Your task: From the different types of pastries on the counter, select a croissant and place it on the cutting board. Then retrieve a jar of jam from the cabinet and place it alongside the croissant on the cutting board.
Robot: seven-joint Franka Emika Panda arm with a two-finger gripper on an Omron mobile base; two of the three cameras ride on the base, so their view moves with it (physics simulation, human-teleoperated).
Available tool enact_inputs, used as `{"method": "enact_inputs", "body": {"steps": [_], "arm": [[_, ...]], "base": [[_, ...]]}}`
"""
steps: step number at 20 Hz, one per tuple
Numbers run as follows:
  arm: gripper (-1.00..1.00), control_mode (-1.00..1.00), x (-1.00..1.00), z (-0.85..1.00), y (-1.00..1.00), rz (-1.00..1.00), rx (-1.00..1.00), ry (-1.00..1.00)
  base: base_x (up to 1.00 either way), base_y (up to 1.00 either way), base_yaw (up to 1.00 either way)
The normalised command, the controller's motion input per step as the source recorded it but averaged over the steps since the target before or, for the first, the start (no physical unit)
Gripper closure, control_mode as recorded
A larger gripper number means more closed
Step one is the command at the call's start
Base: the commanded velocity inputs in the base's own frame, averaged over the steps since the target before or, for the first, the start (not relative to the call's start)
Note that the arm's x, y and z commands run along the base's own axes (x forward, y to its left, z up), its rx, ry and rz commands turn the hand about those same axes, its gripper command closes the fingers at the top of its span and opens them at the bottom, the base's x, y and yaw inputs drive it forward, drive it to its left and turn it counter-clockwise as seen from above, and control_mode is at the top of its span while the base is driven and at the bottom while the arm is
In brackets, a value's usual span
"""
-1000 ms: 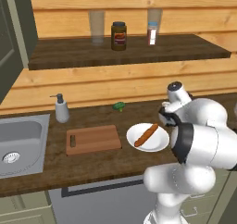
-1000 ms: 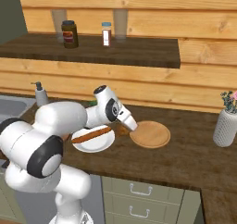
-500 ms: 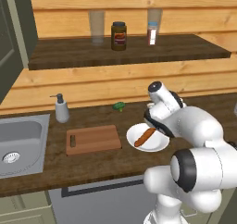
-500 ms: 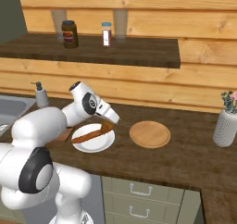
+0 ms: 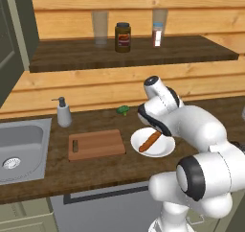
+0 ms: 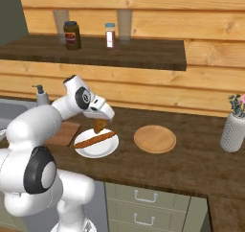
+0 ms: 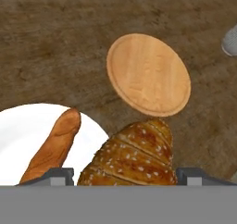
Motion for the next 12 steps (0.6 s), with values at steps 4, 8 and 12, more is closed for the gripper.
{"method": "enact_inputs", "body": {"steps": [4, 8, 12], "arm": [[1.0, -1.0, 0.01, 0.0, 0.29, 0.13, 0.1, 0.07], [1.0, -1.0, 0.0, 0.0, 0.62, 0.15, 0.03, 0.04], [1.0, -1.0, 0.0, 0.0, 0.65, 0.08, 0.01, 0.12]], "base": [[0.0, 0.0, 0.0], [0.0, 0.0, 0.0], [0.0, 0.0, 0.0]]}}
